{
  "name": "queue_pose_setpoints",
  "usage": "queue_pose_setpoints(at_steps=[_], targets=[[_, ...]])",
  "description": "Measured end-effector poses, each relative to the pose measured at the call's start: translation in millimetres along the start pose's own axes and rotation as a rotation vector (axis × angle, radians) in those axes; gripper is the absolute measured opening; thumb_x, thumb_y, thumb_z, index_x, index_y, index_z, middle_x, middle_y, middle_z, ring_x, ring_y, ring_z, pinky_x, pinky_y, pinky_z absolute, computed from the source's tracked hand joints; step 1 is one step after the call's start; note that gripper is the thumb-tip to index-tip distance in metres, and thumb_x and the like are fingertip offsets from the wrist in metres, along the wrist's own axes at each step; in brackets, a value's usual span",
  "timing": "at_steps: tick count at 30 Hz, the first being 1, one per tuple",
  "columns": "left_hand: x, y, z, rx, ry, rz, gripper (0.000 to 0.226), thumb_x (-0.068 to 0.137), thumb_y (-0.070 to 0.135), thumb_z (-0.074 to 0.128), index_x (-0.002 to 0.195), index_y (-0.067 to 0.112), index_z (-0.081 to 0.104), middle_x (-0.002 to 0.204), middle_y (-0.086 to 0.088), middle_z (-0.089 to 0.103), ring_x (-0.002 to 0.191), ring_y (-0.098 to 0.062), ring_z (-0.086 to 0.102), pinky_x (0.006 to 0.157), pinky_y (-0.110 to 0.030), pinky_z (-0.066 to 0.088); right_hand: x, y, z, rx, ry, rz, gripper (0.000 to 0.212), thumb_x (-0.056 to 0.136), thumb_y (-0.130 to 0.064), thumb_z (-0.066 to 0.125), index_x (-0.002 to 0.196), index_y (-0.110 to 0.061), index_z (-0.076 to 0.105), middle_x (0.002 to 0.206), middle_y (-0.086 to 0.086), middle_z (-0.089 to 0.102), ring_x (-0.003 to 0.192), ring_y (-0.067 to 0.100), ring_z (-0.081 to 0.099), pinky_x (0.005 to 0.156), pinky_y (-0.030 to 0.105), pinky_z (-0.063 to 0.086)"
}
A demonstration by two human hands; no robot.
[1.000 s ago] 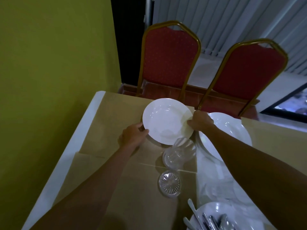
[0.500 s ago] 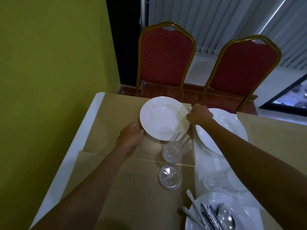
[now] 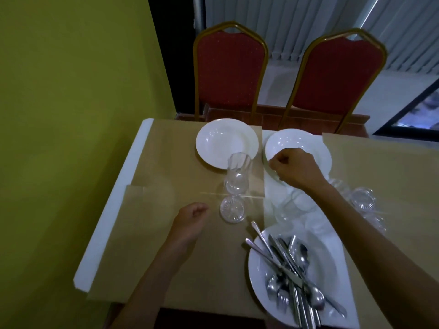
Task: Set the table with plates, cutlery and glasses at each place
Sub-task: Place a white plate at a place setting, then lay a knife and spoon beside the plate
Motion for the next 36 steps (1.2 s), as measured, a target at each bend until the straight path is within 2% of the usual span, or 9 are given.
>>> queue_pose_setpoints(at_steps=[4, 8, 13, 16, 19, 22, 28, 31, 36], targets=[[-44, -6, 30, -0.026, -0.021, -0.014, 0.016, 0.092, 0.011, 0.063, 0.093, 0.025, 0.071, 0.085, 0.004, 0.071, 0.077, -0.012, 0.064, 0.071, -0.024, 0.050, -60, 5, 5, 0.056, -0.088, -0.042, 0.022, 0.093, -0.032, 0.062, 0.086, -0.015, 0.073, 0.075, 0.001, 0.072, 0.070, 0.016, 0.069, 0.071, 0.029, 0.054], [-75, -9, 63, -0.023, -0.114, -0.019, 0.014, 0.095, 0.012, 0.061, 0.103, 0.018, 0.070, 0.086, 0.000, 0.071, 0.076, -0.012, 0.064, 0.061, -0.011, 0.048, -112, 32, 37, 0.085, -0.247, -0.033, 0.019, 0.091, -0.033, 0.063, 0.089, -0.019, 0.075, 0.082, -0.004, 0.073, 0.076, 0.011, 0.068, 0.075, 0.031, 0.057], [-102, -28, 80, -0.015, -0.142, -0.088, 0.016, 0.095, 0.010, 0.059, 0.108, 0.010, 0.068, 0.086, -0.009, 0.070, 0.077, -0.018, 0.064, 0.062, -0.019, 0.055, -154, 77, 98, -0.156, -0.514, -0.045, 0.026, 0.088, -0.029, 0.058, 0.073, -0.009, 0.067, 0.073, 0.009, 0.065, 0.074, 0.024, 0.066, 0.072, 0.036, 0.055], [-115, -38, 87, 0.010, -0.151, -0.101, 0.018, 0.095, 0.010, 0.058, 0.111, 0.010, 0.067, 0.086, -0.008, 0.071, 0.078, -0.018, 0.065, 0.062, -0.019, 0.054, -161, 85, 119, -0.278, -0.528, -0.102, 0.013, 0.088, -0.031, 0.060, 0.091, -0.019, 0.063, 0.079, 0.001, 0.062, 0.081, 0.021, 0.066, 0.078, 0.038, 0.058], [-125, -44, 86, -0.022, -0.129, -0.115, 0.018, 0.095, 0.009, 0.058, 0.110, 0.010, 0.067, 0.089, -0.009, 0.071, 0.079, -0.018, 0.066, 0.052, -0.013, 0.049, -156, 84, 128, -0.411, -0.437, -0.136, 0.033, 0.087, -0.035, 0.065, 0.114, -0.017, 0.058, 0.092, 0.003, 0.064, 0.086, 0.022, 0.066, 0.078, 0.038, 0.057], [-133, -50, 78, -0.030, -0.080, -0.123, 0.016, 0.095, 0.011, 0.059, 0.108, 0.013, 0.068, 0.096, -0.009, 0.073, 0.082, -0.019, 0.068, 0.055, -0.017, 0.049, -157, 82, 134, -0.447, -0.454, -0.146, 0.042, 0.087, -0.028, 0.069, 0.123, -0.010, 0.057, 0.104, 0.009, 0.067, 0.094, 0.025, 0.067, 0.077, 0.034, 0.054], [-140, -49, 75, -0.070, -0.004, -0.074, 0.023, 0.099, 0.027, 0.056, 0.090, 0.016, 0.075, 0.091, -0.003, 0.076, 0.078, -0.015, 0.069, 0.070, -0.028, 0.053, -155, 70, 126, -0.273, -0.471, -0.186, 0.029, 0.086, -0.033, 0.070, 0.100, -0.006, 0.070, 0.088, 0.007, 0.066, 0.082, 0.022, 0.066, 0.080, 0.035, 0.057], [-137, -35, 88, -0.031, -0.011, -0.032, 0.030, 0.099, 0.030, 0.057, 0.086, 0.012, 0.076, 0.082, -0.005, 0.075, 0.073, -0.014, 0.067, 0.068, -0.031, 0.053, -155, 56, 115, -0.165, -0.487, -0.264, 0.027, 0.084, -0.033, 0.072, 0.086, -0.007, 0.077, 0.080, 0.009, 0.070, 0.074, 0.021, 0.067, 0.075, 0.035, 0.057], [-136, -9, 113, -0.078, -0.005, 0.083, 0.025, 0.094, 0.029, 0.065, 0.082, 0.010, 0.075, 0.080, -0.006, 0.076, 0.070, -0.013, 0.068, 0.065, -0.029, 0.053, -167, 44, 99, -0.069, -0.484, -0.349, 0.027, 0.086, -0.035, 0.072, 0.082, -0.008, 0.076, 0.072, 0.009, 0.064, 0.066, 0.018, 0.057, 0.066, 0.034, 0.047]])
Point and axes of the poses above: each hand's wrist, its own x-axis towards the middle knuckle, its own z-axis out of the palm, y = z × x, the point moved 9 cm from there along x, towards the middle knuckle
